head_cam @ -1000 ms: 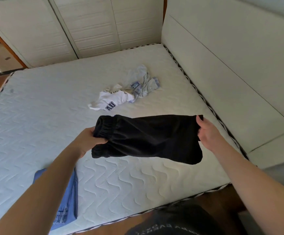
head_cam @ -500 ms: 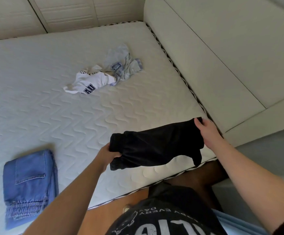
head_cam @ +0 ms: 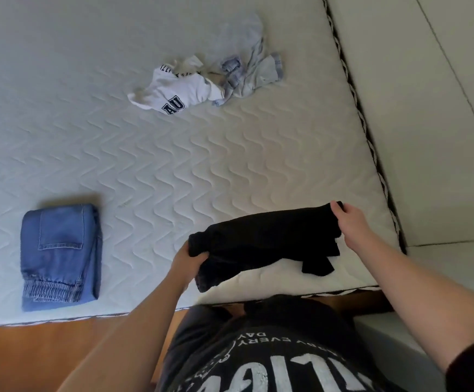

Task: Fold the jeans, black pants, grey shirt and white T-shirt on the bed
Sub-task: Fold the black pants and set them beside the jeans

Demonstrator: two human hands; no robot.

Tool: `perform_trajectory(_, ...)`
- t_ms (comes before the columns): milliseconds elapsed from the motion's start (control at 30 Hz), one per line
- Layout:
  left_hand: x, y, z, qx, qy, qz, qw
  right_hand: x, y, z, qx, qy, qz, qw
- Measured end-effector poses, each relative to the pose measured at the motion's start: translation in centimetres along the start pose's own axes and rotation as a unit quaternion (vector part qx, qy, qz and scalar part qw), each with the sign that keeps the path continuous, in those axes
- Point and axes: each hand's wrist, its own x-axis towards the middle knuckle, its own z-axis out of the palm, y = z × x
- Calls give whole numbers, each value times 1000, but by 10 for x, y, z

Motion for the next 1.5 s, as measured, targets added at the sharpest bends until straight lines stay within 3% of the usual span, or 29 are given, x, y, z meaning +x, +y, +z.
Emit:
perform_trajectory(367,19,-78,-73,-18,59,-96,993,19,-33,127,-173,-119,-23,977)
perform_trajectory(700,71,-94,-192,69,146,-109,981,18,-68,279,-201,-180,-2,963)
perform_trajectory(967,106,-97,-262,122,193,-139,964,20,-90,353,-213,-210,-37,954)
perform_trajectory(1133,112,-91,-256,162,193,-116,961,20,-91,358,-174,-218,-13,960)
perform_trajectory(1500,147,-36,-135,168,34,-48,984,44,-46,286,-135,-160,67,975)
